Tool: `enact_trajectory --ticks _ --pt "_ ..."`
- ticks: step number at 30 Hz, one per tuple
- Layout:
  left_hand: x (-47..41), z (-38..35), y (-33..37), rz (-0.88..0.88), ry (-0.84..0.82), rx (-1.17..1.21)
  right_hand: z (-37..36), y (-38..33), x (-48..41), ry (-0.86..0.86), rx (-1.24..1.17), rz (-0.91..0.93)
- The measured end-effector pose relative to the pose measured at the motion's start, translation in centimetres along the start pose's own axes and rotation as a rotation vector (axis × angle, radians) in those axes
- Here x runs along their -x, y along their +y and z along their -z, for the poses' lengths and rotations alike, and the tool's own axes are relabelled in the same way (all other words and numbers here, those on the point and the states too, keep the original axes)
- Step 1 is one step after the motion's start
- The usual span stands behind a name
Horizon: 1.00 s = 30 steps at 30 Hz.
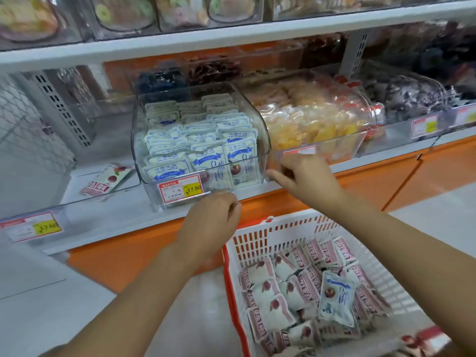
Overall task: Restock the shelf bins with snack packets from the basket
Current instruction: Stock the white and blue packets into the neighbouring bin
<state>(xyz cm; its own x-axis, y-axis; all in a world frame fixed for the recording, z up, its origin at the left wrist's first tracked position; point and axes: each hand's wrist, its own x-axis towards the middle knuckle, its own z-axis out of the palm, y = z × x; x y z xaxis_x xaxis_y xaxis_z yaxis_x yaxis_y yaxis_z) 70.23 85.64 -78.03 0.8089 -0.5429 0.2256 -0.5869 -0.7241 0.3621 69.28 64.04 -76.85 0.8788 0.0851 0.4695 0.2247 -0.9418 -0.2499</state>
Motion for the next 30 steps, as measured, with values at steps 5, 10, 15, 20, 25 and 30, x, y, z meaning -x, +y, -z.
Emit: enact_trajectory --ticks 5,10,15,20,25,30 --pt "1.9 -4.9 0.4 0.028 -0.425 -0.106 -4.2 8.1 10.2 -0.553 0.093 -0.467" --pt "4.4 -9.5 -0.9 0.092 -0.78 -0.174 -8.1 12.3 20.2 -0.827 -0.038 -0.861" --pt "5.3 -10.5 -1.9 0.103 -0.815 -0.211 -11.6 11.4 24.7 -0.9 -0.057 -0.833" --pt "5.6 -10.2 -1.9 0.098 -0.767 -0.246 -12.0 11.8 24.1 -0.871 0.019 -0.782" --pt "6.1 -10.5 -2.2 0.107 -0.75 -0.234 -12.0 11.0 23.9 -0.882 0.082 -0.859" --pt "6.5 -10.5 -2.9 0.132 -0.759 -0.176 -12.0 9.9 22.4 -0.847 -0.097 -0.9"
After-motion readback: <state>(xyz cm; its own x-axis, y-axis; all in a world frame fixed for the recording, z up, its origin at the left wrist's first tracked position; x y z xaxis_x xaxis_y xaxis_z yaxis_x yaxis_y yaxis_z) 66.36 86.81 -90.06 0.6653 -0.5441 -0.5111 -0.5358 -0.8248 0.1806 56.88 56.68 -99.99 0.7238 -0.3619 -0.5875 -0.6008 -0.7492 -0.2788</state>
